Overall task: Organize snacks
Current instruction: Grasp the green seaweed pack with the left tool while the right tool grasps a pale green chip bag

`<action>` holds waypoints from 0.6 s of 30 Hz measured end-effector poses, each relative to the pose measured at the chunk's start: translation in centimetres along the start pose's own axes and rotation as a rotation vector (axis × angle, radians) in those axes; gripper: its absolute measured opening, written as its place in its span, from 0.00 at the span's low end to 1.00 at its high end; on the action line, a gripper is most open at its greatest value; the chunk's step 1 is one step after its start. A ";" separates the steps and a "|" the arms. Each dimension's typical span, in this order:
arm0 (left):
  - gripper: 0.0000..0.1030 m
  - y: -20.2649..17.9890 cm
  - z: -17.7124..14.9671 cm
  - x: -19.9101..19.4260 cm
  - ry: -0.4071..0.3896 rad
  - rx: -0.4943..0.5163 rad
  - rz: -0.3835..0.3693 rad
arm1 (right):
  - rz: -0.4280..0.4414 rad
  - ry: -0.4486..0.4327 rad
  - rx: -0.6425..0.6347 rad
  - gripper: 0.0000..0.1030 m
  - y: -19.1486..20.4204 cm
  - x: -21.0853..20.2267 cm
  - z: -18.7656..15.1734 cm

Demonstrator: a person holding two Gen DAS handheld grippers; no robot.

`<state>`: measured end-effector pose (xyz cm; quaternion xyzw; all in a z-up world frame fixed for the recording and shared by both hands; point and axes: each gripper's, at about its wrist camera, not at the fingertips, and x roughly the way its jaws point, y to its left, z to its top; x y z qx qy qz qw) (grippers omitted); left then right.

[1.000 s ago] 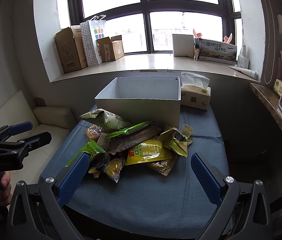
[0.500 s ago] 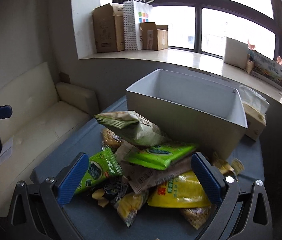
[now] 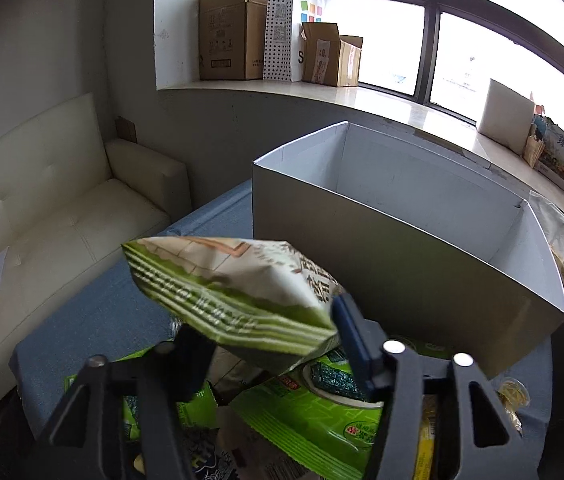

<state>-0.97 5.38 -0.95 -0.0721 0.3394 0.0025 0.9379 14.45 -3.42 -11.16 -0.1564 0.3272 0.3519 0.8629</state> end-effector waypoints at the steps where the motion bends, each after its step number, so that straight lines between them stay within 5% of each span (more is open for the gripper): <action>1: 1.00 0.0 0.0 0.0 0.000 0.003 0.005 | 0.008 -0.003 0.003 0.48 0.2 0.0 0.0; 14: 1.00 0.8 -2.1 4.4 0.053 0.070 0.031 | 0.134 -0.084 0.219 0.39 -5.4 -5.9 -0.1; 18: 1.00 0.8 -3.1 8.5 0.160 0.134 -0.024 | 0.171 -0.128 0.279 0.36 -6.6 -8.9 -0.8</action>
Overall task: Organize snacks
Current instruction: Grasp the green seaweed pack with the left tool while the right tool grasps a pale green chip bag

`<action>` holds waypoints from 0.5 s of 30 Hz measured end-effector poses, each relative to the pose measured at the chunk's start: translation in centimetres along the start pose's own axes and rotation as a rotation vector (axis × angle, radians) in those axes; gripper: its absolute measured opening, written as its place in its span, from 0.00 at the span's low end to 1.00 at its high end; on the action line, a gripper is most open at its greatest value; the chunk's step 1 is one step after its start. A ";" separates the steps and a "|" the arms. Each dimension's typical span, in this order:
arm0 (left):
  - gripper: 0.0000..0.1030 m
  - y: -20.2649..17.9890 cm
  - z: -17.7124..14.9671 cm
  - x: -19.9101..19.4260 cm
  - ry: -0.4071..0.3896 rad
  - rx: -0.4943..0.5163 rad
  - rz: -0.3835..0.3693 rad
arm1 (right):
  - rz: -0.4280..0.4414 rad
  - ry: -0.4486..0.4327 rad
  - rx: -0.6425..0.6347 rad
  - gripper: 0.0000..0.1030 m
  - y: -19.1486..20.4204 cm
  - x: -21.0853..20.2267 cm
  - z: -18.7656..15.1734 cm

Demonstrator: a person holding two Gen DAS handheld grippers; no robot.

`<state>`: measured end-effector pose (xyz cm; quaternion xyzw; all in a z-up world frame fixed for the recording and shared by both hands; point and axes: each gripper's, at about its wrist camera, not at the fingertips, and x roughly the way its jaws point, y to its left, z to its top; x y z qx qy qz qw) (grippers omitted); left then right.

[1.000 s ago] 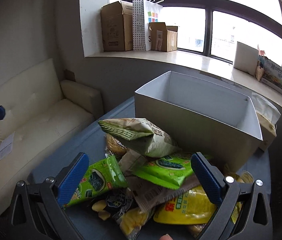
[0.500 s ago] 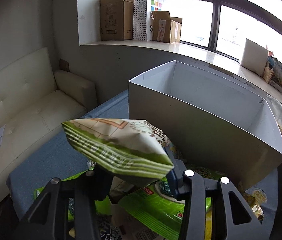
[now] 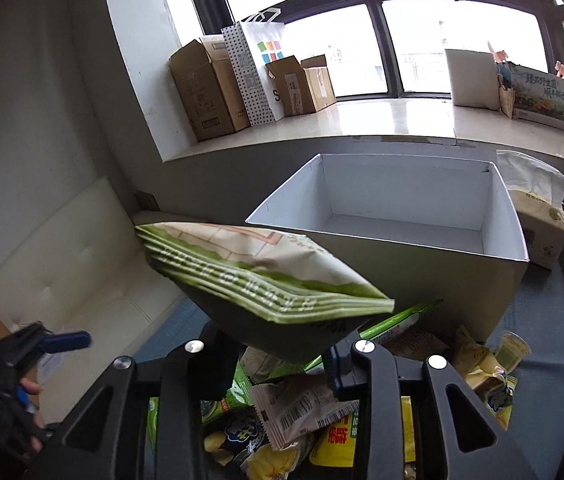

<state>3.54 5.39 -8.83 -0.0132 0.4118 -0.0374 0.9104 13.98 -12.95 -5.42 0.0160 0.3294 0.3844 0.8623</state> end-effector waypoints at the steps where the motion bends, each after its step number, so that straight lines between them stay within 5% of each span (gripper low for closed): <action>1: 1.00 0.0 -0.1 1.3 0.034 0.013 -0.014 | 0.001 -0.012 0.005 0.36 -0.1 -0.7 0.1; 7: 1.00 0.1 -0.6 6.7 0.133 0.088 0.012 | 0.013 -0.086 0.041 0.36 -0.3 -5.0 0.7; 15: 1.00 1.3 -1.2 10.7 0.240 0.057 -0.070 | 0.014 -0.171 0.043 0.36 0.1 -9.7 0.3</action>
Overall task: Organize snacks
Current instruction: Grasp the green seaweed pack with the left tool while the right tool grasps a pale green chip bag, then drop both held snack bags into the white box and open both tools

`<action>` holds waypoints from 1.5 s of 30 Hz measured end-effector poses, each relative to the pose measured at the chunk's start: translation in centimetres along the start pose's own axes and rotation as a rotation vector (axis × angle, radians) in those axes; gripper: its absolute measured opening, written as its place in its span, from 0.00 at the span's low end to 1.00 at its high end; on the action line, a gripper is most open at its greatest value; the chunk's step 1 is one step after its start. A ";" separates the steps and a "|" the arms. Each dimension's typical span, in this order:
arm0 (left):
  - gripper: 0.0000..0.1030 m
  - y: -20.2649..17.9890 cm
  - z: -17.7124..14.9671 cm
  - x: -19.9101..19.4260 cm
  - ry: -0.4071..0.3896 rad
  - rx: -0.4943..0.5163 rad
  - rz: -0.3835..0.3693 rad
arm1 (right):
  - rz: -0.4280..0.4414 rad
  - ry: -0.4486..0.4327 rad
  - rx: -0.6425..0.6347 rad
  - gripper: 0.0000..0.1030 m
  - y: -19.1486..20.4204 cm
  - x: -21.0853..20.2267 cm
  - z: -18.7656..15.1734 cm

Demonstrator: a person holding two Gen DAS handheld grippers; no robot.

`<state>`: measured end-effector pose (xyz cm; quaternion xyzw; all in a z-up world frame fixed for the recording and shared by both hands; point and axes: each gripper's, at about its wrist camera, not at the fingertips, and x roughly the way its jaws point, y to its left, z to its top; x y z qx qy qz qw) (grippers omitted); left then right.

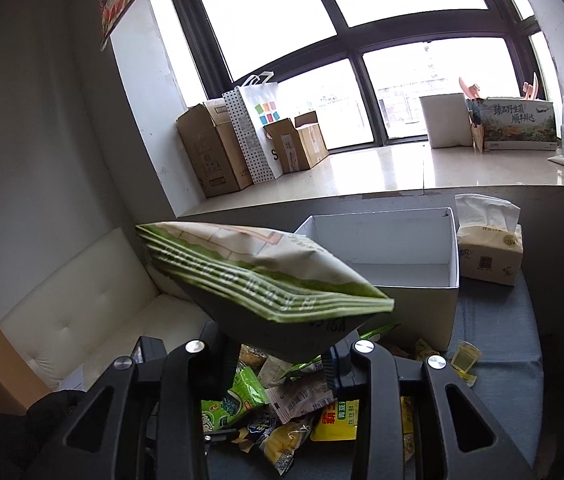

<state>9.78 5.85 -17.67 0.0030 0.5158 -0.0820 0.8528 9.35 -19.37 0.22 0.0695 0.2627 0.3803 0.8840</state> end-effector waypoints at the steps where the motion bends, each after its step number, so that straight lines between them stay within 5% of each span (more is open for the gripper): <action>1: 1.00 0.3 0.1 0.2 -0.001 -0.008 0.003 | -0.005 0.018 0.011 0.36 0.0 -0.3 0.0; 5: 0.70 1.7 0.5 0.3 -0.015 -0.058 -0.003 | -0.005 0.015 0.005 0.36 0.0 -0.8 -0.2; 11: 0.67 3.0 0.6 -0.2 -0.005 -0.070 0.001 | -0.002 0.022 0.019 0.36 -0.2 -0.3 -0.8; 19: 0.66 1.0 1.5 -7.1 -0.198 -0.002 0.105 | -0.026 -0.025 0.040 0.36 -0.3 -0.7 0.5; 22: 0.66 0.2 4.5 -10.7 -0.305 0.012 0.100 | -0.063 -0.041 0.049 0.36 -1.4 0.3 2.5; 28: 0.67 -0.8 15.6 -13.7 -0.454 0.025 0.102 | -0.131 0.015 0.043 0.35 -4.3 5.1 7.2; 33: 0.67 -1.4 24.8 -8.5 -0.429 0.024 0.148 | -0.143 0.145 0.099 0.35 -8.2 10.7 9.5; 38: 0.70 -0.7 28.1 -1.4 -0.338 0.003 0.190 | -0.198 0.355 0.172 0.35 -12.7 15.8 9.0; 41: 0.77 0.4 28.4 1.6 -0.256 -0.011 0.201 | -0.201 0.462 0.187 0.48 -14.4 18.0 8.1; 43: 0.87 0.9 28.3 2.8 -0.219 0.002 0.204 | -0.232 0.517 0.198 1.00 -15.3 19.4 7.7; 45: 0.96 1.1 28.1 3.0 -0.200 -0.011 0.215 | -0.320 0.489 0.152 1.00 -15.5 19.6 8.0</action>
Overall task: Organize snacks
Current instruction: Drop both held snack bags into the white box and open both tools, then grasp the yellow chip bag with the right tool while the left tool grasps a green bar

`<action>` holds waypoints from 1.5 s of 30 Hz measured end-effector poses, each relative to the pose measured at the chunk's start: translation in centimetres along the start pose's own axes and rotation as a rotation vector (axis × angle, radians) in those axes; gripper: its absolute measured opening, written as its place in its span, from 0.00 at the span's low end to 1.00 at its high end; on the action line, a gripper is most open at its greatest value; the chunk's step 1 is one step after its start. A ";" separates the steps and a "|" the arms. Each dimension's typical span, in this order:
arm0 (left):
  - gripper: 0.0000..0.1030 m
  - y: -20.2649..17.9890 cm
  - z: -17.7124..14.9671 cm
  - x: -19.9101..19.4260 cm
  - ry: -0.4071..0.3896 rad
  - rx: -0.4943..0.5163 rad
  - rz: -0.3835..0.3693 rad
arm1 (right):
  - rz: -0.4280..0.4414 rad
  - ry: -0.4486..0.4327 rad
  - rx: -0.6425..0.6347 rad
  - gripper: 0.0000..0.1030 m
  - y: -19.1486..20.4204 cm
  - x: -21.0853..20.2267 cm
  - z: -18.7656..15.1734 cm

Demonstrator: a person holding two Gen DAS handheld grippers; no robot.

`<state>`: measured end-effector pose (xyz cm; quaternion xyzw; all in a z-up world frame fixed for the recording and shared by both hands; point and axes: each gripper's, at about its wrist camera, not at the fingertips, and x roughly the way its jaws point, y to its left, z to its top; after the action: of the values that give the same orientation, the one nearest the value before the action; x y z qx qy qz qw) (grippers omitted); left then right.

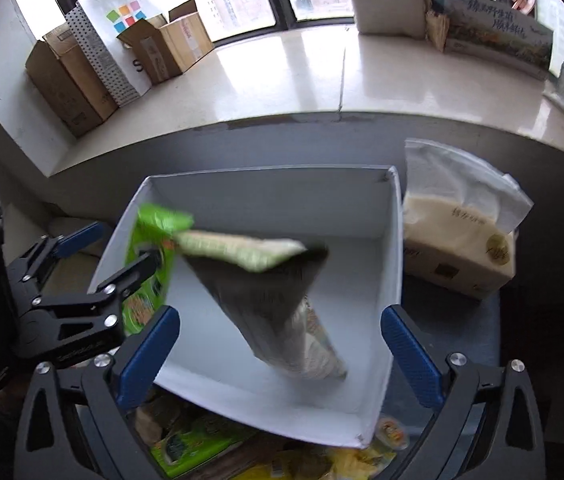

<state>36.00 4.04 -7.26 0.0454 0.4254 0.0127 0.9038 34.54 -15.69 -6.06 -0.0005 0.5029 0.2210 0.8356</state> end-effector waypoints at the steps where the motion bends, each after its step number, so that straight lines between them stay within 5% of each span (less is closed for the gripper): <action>1: 0.96 0.2 0.0 0.1 0.007 -0.011 -0.005 | -0.014 -0.025 0.007 1.00 -0.2 -0.1 0.1; 4: 0.97 0.5 -0.4 -0.3 0.005 -0.018 -0.036 | 0.038 -0.064 0.054 1.00 -0.9 -0.6 0.1; 8: 1.00 0.5 -0.9 -1.2 0.051 0.006 0.029 | -0.008 -0.133 0.062 1.00 -1.3 -2.3 0.3; 13: 1.00 -0.1 -2.7 -4.6 -0.025 0.008 0.012 | -0.011 -0.258 0.060 1.00 -1.0 -6.3 -0.4; 22: 1.00 0.4 -10.4 -14.8 -0.233 -0.098 -0.031 | -0.070 -0.369 -0.013 1.00 -0.3 -12.7 -10.6; 31: 1.00 -1.0 -19.6 -17.3 -0.140 -0.119 -0.089 | -0.113 -0.225 0.064 1.00 -1.0 -7.5 -20.1; 43: 1.00 -1.9 -21.3 -16.8 -0.088 -0.088 -0.119 | -0.032 -0.127 0.294 1.00 -2.5 -0.5 -18.6; 45: 1.00 -2.1 -21.3 -16.7 -0.087 -0.074 -0.100 | -0.003 -0.138 0.309 0.91 -2.6 -0.3 -18.6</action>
<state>8.96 2.42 -8.12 -0.0087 0.3866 -0.0188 0.9220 19.77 -22.30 -15.59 0.1424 0.4722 0.1391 0.8587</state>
